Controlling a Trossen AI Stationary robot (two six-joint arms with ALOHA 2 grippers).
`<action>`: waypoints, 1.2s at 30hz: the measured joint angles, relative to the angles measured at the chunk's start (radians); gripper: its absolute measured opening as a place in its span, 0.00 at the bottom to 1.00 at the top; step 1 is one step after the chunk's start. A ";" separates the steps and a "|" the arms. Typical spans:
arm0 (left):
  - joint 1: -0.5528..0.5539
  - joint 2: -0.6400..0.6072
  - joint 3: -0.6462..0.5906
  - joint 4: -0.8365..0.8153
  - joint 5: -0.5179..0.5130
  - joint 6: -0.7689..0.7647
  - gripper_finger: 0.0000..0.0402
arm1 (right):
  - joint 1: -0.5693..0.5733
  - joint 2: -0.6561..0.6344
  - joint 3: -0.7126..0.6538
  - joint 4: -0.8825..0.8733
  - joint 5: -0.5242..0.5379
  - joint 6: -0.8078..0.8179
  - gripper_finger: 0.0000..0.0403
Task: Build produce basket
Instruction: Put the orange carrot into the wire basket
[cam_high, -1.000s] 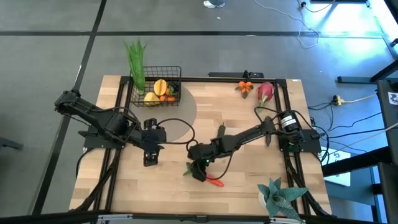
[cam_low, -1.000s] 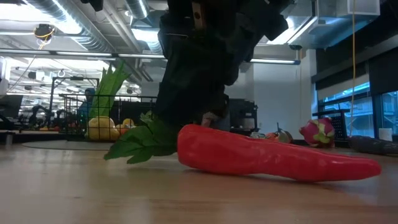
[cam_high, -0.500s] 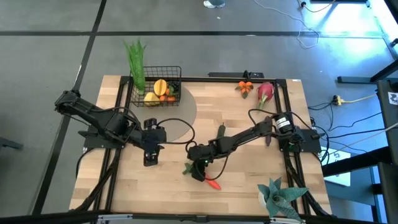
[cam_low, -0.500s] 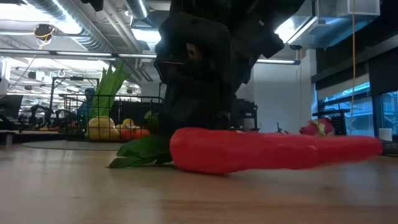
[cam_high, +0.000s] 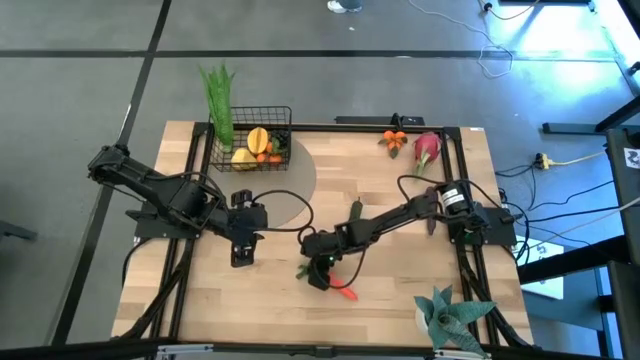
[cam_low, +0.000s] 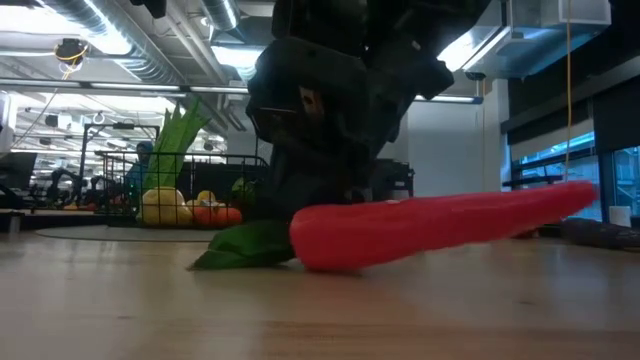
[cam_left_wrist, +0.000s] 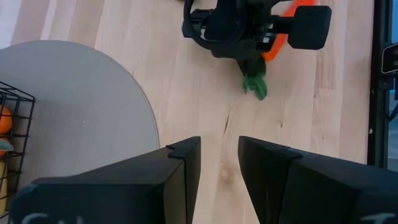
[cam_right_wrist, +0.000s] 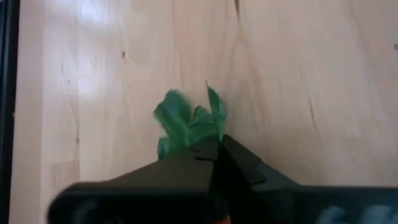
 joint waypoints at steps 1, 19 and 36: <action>0.000 0.000 0.000 0.000 0.000 0.000 0.24 | -0.004 0.000 0.000 0.000 -0.006 -0.002 0.02; -0.024 -0.028 0.000 -0.005 -0.051 -0.007 0.24 | -0.097 -0.179 0.004 -0.031 0.034 -0.064 0.00; -0.131 -0.172 0.000 -0.056 -0.300 -0.007 0.24 | -0.227 -0.205 0.416 -0.175 0.341 -0.381 0.00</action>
